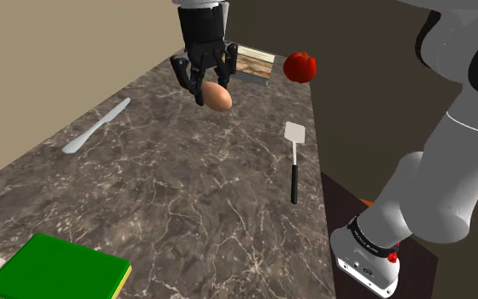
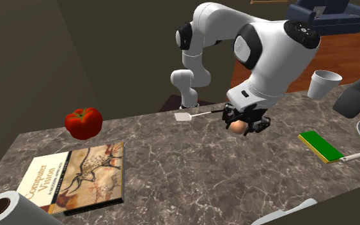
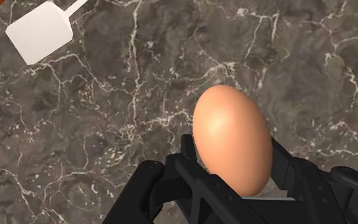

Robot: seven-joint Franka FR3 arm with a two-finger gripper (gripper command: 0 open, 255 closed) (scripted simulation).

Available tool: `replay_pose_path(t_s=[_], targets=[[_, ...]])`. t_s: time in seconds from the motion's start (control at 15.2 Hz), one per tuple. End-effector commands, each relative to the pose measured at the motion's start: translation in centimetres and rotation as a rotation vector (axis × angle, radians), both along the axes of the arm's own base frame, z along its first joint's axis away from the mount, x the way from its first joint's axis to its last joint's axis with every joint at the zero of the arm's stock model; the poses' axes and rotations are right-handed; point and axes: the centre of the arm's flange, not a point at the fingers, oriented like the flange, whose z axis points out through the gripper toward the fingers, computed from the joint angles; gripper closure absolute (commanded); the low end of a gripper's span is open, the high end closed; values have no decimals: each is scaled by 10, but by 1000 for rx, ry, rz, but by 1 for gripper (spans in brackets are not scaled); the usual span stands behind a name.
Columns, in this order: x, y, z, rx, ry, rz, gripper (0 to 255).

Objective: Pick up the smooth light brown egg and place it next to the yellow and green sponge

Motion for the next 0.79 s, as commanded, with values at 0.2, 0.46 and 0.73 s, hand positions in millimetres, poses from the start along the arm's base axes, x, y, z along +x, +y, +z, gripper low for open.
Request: replay_pose_path(t_s=[0.2, 0.46, 0.73], targets=[[-34, 58, 0, 0, 0, -2, 255], [-60, 104, -2, 0, 0, -2, 255], [-86, 150, -5, 0, 0, -2, 255]])
